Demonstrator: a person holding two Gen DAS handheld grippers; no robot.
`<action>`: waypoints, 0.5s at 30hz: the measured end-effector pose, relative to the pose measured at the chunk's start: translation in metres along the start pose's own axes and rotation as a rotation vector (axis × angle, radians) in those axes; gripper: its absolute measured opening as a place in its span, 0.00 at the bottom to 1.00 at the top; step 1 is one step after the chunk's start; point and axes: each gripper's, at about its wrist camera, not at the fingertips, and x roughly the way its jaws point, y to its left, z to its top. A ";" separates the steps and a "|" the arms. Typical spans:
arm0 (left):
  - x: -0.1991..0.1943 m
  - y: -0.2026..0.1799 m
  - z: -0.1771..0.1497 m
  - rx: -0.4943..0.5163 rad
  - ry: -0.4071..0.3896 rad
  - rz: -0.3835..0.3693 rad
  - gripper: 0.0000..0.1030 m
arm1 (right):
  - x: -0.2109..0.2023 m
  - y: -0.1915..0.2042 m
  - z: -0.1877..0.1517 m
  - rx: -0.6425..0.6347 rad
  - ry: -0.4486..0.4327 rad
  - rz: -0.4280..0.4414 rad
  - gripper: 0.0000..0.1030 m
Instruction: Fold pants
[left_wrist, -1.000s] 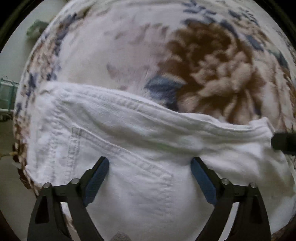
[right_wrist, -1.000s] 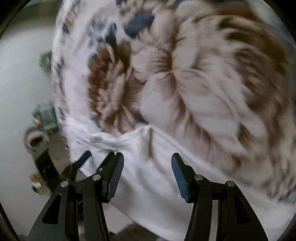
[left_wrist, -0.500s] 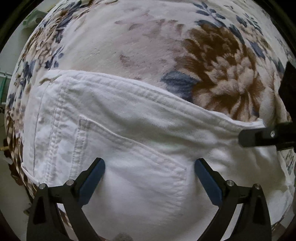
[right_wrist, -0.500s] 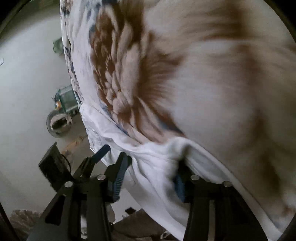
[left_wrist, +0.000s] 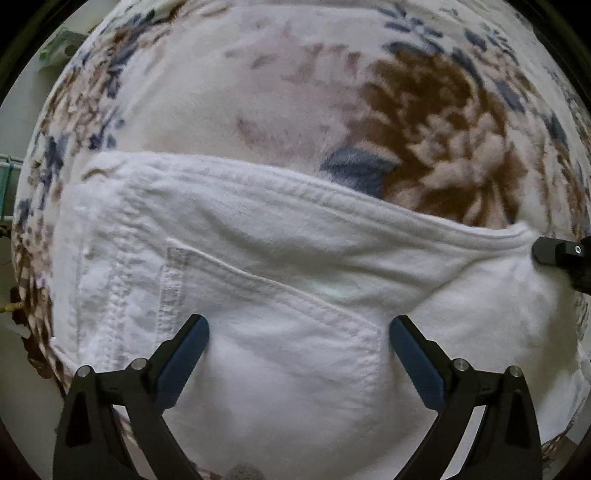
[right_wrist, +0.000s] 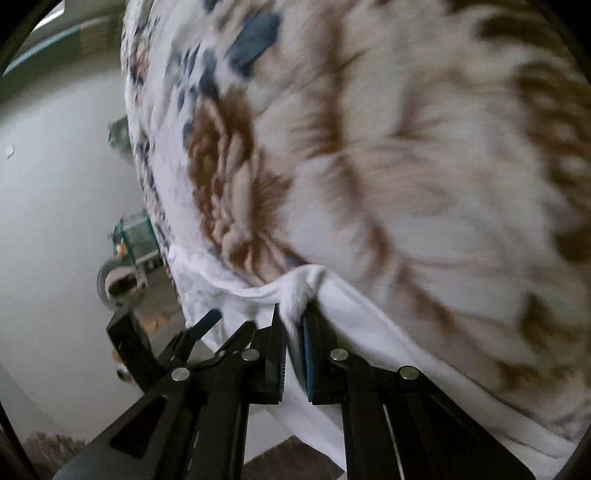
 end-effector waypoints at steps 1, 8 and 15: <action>-0.006 -0.001 0.001 0.007 -0.012 -0.005 0.98 | -0.017 -0.004 -0.004 -0.002 -0.027 -0.010 0.10; -0.028 -0.041 0.020 0.114 -0.067 -0.087 0.98 | -0.069 0.026 -0.042 -0.201 -0.081 -0.280 0.38; 0.004 -0.094 0.050 0.282 -0.077 -0.025 0.98 | -0.041 0.011 -0.068 -0.383 0.066 -0.521 0.40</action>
